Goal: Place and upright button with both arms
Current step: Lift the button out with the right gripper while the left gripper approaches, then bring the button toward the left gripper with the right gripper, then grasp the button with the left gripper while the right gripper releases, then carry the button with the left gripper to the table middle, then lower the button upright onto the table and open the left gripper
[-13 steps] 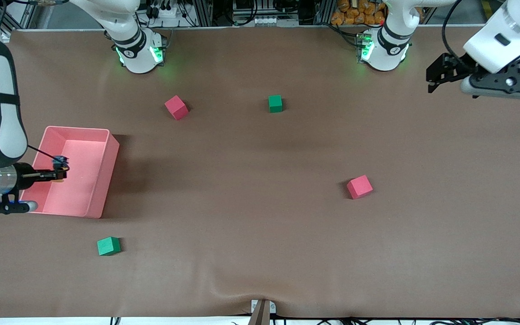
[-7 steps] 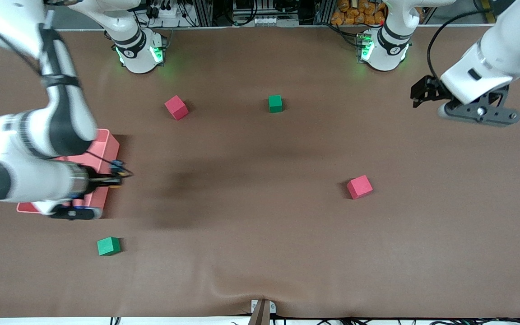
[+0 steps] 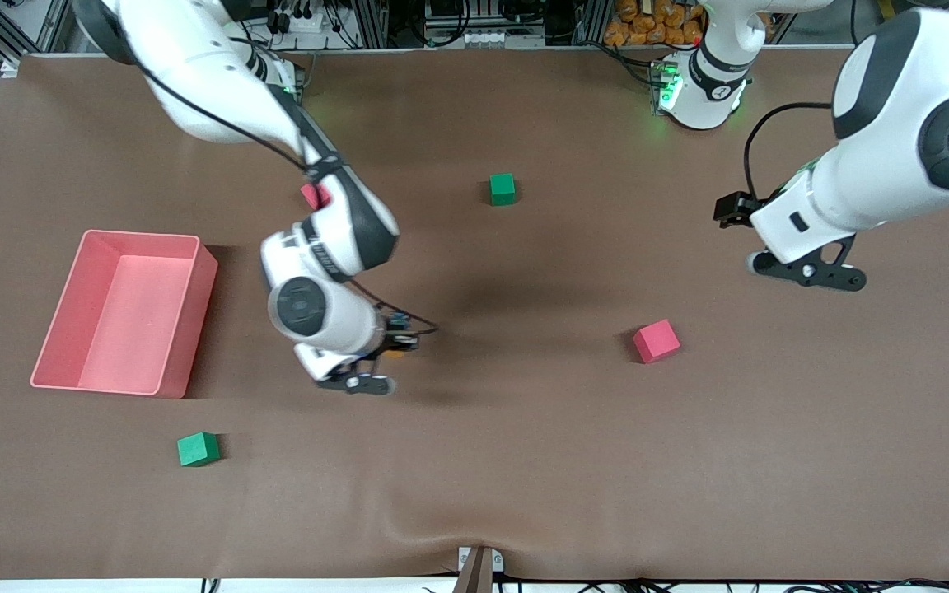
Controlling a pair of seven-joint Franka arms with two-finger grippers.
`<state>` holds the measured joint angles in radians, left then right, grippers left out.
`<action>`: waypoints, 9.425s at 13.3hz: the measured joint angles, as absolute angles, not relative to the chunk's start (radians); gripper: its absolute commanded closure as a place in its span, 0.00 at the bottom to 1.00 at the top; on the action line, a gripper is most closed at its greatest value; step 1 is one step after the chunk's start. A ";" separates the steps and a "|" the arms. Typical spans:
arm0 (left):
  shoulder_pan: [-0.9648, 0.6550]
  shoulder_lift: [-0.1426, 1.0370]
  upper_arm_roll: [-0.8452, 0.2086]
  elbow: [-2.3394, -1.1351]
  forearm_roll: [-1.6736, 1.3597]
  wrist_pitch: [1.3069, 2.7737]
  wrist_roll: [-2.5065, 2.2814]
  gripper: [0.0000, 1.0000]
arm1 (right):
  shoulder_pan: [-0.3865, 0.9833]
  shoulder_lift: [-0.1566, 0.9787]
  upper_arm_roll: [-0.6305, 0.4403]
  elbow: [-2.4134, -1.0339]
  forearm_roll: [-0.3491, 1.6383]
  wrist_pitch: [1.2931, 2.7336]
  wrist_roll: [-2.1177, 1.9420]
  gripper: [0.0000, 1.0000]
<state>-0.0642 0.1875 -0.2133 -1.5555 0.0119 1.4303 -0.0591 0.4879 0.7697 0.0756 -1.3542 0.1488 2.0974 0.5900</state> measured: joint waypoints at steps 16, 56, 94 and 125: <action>-0.063 0.307 -0.214 -1.636 -0.046 1.428 -0.073 0.00 | 0.708 0.934 0.042 -1.221 0.139 2.259 0.698 0.00; -0.575 0.951 -0.201 -1.232 -0.157 1.984 -0.585 0.32 | 0.017 -0.038 0.015 -1.482 0.013 1.439 0.146 0.00; -0.811 0.885 -0.097 -1.227 0.509 2.402 -1.379 1.00 | 0.019 -0.052 -0.002 -1.482 -0.011 1.436 0.037 0.00; -0.946 1.052 -0.042 -1.297 1.637 2.389 -2.164 0.00 | 0.021 -0.044 0.000 -1.483 -0.003 1.435 0.037 0.00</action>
<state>-0.9463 1.0520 -0.0417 -1.2973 1.6369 2.3889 -2.1640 0.0208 -0.0439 -0.0004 -1.4833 -0.0033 1.4349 0.0365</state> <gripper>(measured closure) 0.137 0.000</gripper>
